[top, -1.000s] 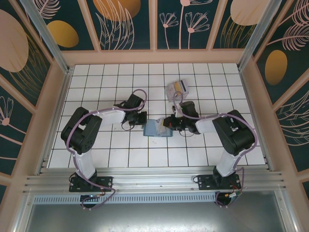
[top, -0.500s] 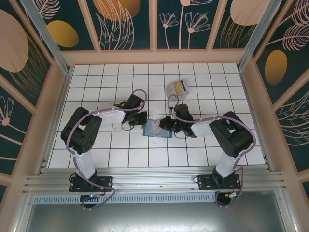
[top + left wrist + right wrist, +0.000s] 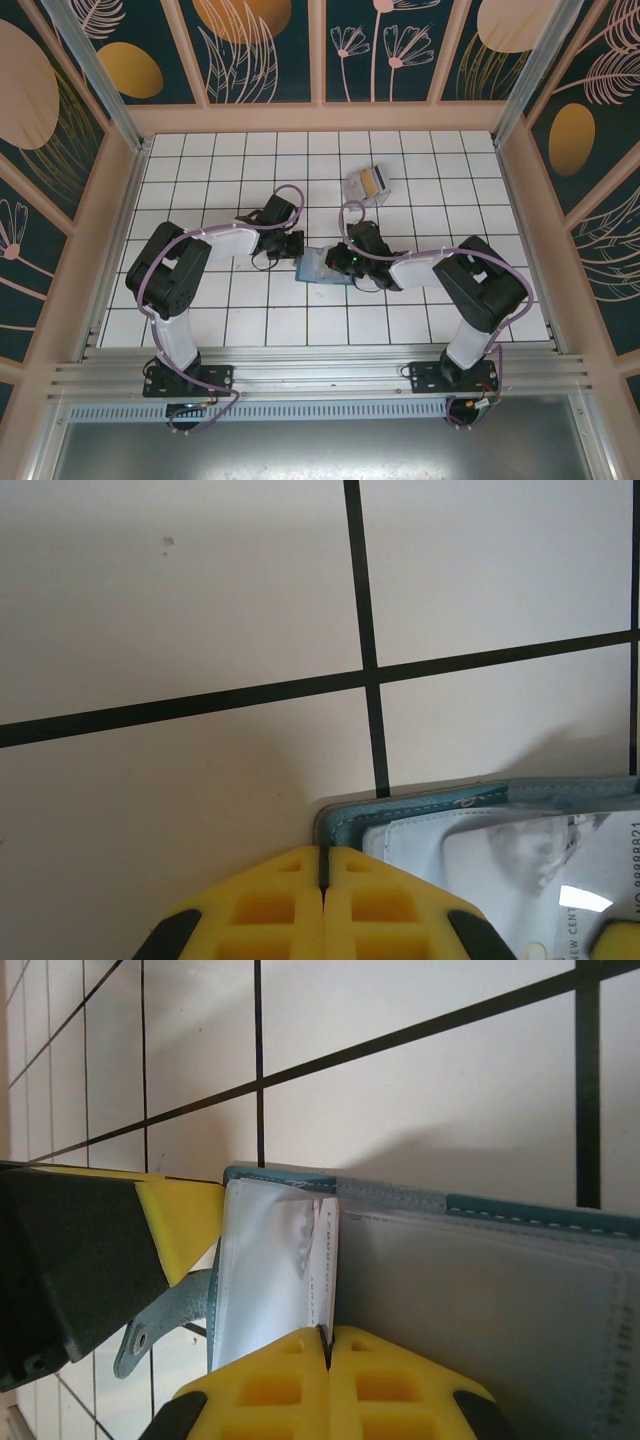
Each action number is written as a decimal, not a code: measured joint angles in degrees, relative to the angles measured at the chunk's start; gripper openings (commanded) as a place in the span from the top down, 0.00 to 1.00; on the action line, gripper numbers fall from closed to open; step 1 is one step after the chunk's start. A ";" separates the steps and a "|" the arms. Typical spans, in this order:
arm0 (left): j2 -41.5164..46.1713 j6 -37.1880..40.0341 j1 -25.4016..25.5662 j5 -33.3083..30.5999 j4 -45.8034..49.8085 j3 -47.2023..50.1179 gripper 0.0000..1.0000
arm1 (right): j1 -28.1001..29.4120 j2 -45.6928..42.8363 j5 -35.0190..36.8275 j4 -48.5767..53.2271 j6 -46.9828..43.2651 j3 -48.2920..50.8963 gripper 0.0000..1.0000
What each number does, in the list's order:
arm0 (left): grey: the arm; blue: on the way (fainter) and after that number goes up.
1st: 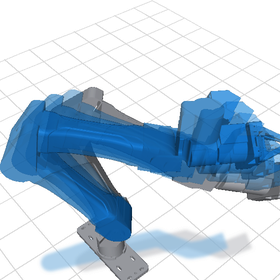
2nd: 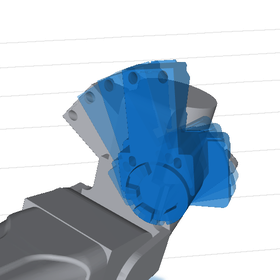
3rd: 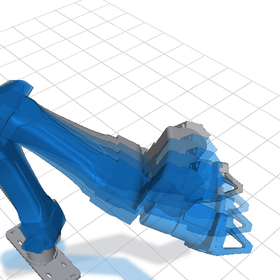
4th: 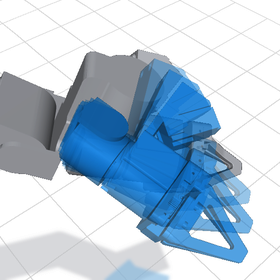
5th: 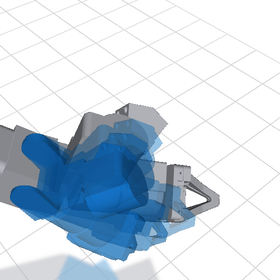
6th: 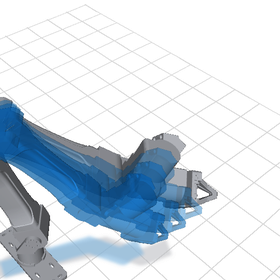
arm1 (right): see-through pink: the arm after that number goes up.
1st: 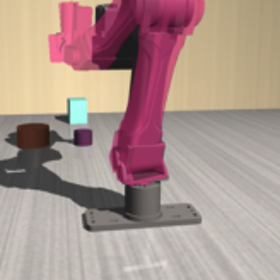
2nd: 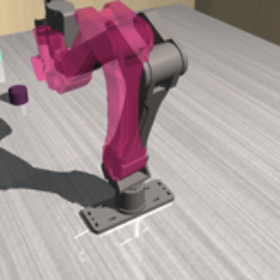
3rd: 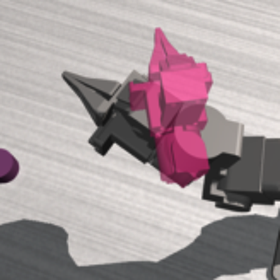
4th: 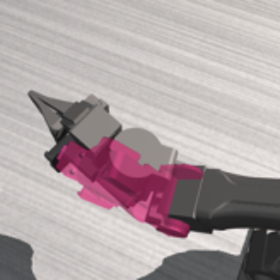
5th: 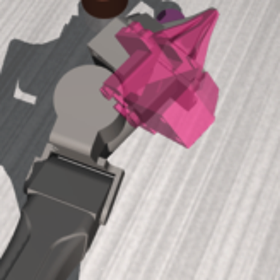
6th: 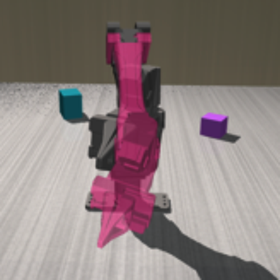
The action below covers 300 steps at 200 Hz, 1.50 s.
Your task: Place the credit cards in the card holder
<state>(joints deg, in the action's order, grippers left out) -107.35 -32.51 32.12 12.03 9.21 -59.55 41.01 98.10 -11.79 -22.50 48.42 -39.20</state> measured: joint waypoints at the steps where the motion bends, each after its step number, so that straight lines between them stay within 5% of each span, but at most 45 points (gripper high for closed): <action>1: 0.00 0.00 0.00 0.00 0.00 0.00 1.00 | 0.07 0.00 0.22 0.13 0.00 -0.09 0.99; 48: -0.02 -0.13 -0.07 0.13 -0.02 0.00 1.00 | 2.27 0.02 5.01 6.88 -1.20 -3.56 0.92; 95: -0.07 -0.13 -0.26 0.57 -0.04 0.00 1.00 | 3.61 0.28 7.89 15.13 -6.21 -7.23 0.65; 128: -0.24 -0.13 -0.28 0.74 -0.07 0.00 1.00 | 3.54 -0.96 7.19 19.10 -9.46 -8.70 0.58; 190: -0.28 -0.13 -0.31 0.81 -0.07 0.00 1.00 | 1.77 -2.45 4.17 24.09 -12.37 -10.27 0.66; 251: -0.28 -0.13 -0.31 0.83 -0.11 -0.02 1.00 | 0.42 -2.49 1.57 24.44 -12.37 -9.81 0.88; 300: -0.28 -0.13 -0.31 0.90 -0.22 0.00 1.00 | 0.76 -0.90 0.09 24.22 -12.13 -10.10 0.90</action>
<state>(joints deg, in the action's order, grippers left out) -107.63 -32.64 31.81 12.93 8.99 -59.55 41.78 97.21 -11.70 1.72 36.29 -49.30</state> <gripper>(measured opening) 0.062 0.104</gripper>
